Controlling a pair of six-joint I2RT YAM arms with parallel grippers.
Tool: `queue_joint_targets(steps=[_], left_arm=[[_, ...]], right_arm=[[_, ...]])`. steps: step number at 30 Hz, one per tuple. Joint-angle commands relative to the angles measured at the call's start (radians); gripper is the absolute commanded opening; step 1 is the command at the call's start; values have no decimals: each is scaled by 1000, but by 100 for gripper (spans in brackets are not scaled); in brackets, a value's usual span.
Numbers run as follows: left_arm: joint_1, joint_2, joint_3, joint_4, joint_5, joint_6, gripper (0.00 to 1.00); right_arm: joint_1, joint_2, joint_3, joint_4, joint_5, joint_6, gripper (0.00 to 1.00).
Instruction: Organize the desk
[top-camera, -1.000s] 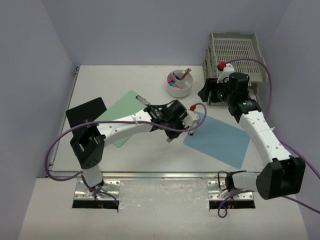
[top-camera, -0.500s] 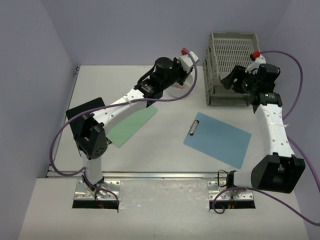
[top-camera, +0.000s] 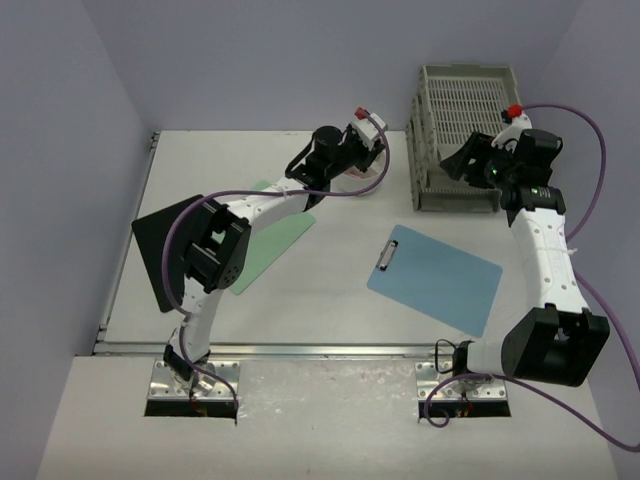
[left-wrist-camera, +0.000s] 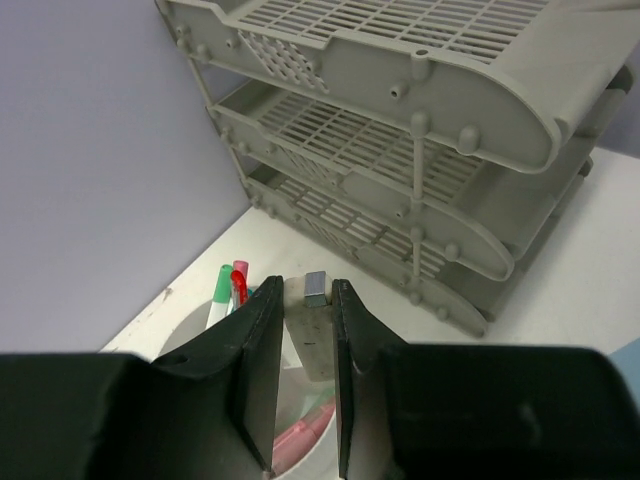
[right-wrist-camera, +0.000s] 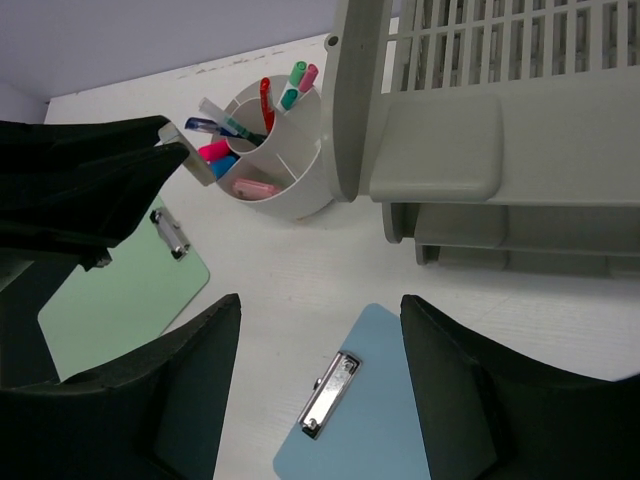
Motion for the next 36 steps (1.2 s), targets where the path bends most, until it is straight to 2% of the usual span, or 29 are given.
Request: queue_joint_targets(steps=[1,8,19,36], left_arm=[[4,47,54,163,30,1,0],[4,131,61,255,24,107,0],[4,245,120,305,28,220,4],[6,351,200,341,6,239,11]], right_arm=[[-14,-2,-16,31,-29,14,65],[-38,-1,-31,32,-50,20,66],[-60,-7,-66,38,-75,34,66],[-78,-15,-116,49,-96,44,66]])
